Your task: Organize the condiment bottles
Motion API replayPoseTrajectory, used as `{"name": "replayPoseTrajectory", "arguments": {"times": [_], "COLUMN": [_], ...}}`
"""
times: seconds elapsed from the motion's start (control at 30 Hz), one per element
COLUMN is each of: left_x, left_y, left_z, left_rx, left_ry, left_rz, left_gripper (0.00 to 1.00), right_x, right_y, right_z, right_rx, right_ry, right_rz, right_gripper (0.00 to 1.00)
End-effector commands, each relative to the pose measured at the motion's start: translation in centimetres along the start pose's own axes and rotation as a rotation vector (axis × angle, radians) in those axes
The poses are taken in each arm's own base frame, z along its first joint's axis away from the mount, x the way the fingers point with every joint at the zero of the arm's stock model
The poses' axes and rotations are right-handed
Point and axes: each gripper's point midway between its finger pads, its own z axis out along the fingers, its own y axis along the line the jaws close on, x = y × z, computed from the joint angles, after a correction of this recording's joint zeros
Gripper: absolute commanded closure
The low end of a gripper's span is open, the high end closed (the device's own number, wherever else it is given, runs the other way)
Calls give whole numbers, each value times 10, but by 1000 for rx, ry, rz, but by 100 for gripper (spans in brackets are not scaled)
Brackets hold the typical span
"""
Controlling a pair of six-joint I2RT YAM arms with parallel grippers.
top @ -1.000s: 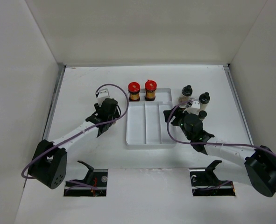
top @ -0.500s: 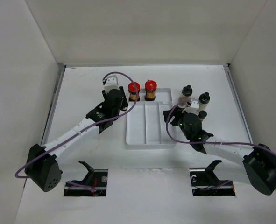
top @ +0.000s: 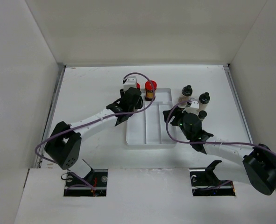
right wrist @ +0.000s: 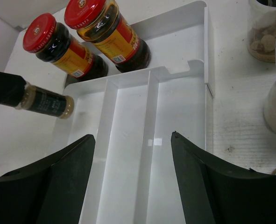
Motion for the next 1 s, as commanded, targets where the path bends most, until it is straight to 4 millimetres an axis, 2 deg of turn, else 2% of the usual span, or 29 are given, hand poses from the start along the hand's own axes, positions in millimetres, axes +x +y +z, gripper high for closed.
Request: {"name": "replayPoseTrajectory", "arguments": {"times": [0.0, 0.23, 0.4, 0.5, 0.57, 0.8, 0.9, 0.97], "left_x": [-35, -13, 7, 11, 11, -7, -20, -29], "left_y": [-23, -19, -11, -8, -6, -12, -13, -12], "left_z": [5, 31, 39, 40, 39, 21, 8, -1], "left_rx": [65, 42, 19, 14, 15, 48, 62, 67], "left_ry": [-91, -50, -10, -6, -11, -62, -94, -122], "left_rz": [-50, -19, -7, -9, -17, -35, -54, -68], "left_gripper": [73, 72, 69, 61, 52, 19, 12, 9], "right_x": [-20, -21, -22, -21, -22, -28, -31, -29], "right_y": [22, 23, 23, 22, 23, 27, 40, 47], "right_z": [2, 1, 0, 0, 0, -4, -9, -10], "right_rx": [-62, -64, -67, -65, -66, -84, -129, -149], "right_ry": [-51, -54, -59, -55, -56, -77, -92, -90], "right_rz": [25, 27, 29, 27, 28, 27, 8, -23], "right_gripper": [27, 27, 26, 22, 20, 18, 25, 37]}}
